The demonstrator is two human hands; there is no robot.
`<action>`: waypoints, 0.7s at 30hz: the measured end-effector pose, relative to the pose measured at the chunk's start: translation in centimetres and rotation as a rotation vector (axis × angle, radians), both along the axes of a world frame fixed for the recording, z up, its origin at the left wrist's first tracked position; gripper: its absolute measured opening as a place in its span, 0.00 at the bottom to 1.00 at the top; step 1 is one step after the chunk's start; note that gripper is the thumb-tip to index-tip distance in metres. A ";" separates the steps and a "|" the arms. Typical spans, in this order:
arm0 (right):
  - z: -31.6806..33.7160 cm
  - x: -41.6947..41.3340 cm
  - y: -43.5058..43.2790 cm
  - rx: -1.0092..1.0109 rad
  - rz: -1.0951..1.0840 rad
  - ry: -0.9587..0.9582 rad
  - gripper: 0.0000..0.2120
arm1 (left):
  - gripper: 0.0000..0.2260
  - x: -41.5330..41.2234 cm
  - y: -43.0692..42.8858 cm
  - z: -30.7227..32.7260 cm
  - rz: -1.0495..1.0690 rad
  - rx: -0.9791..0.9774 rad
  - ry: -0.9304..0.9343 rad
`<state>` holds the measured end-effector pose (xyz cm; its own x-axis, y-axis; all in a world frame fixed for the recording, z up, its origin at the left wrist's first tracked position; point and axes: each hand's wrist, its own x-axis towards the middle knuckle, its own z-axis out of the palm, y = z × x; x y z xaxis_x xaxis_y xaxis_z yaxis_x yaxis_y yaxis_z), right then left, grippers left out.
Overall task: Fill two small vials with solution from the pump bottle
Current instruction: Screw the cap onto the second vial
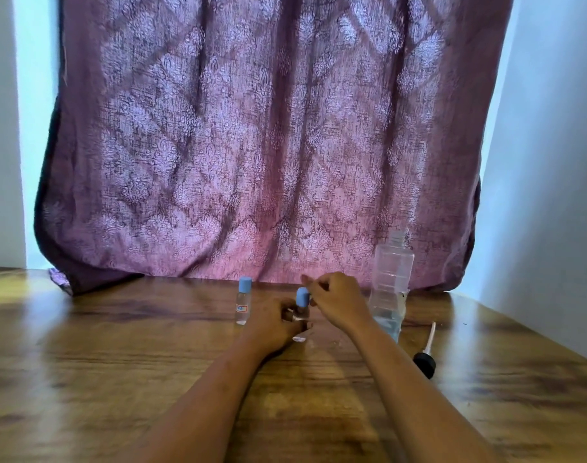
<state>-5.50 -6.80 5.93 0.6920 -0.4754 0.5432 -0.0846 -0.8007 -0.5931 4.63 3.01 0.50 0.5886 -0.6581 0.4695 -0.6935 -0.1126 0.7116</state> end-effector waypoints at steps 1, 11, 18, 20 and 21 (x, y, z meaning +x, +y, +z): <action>0.3 -0.2 -0.1 0.024 -0.023 -0.014 0.20 | 0.09 0.0 0.0 0.0 0.007 0.002 0.013; 0.0 0.4 1.3 0.200 0.240 0.018 0.10 | 0.12 0.3 -0.2 -0.1 -0.022 0.000 0.024; 1.0 -0.6 0.3 0.350 0.085 -0.247 0.09 | 0.11 0.3 -0.1 -0.2 0.026 0.025 0.036; 1.0 -0.4 0.2 0.253 0.057 -0.253 0.05 | 0.10 0.2 -0.2 -0.2 0.024 0.019 0.040; 1.0 -0.2 0.4 0.223 0.079 -0.229 0.04 | 0.09 0.2 -0.2 -0.2 0.024 0.010 0.042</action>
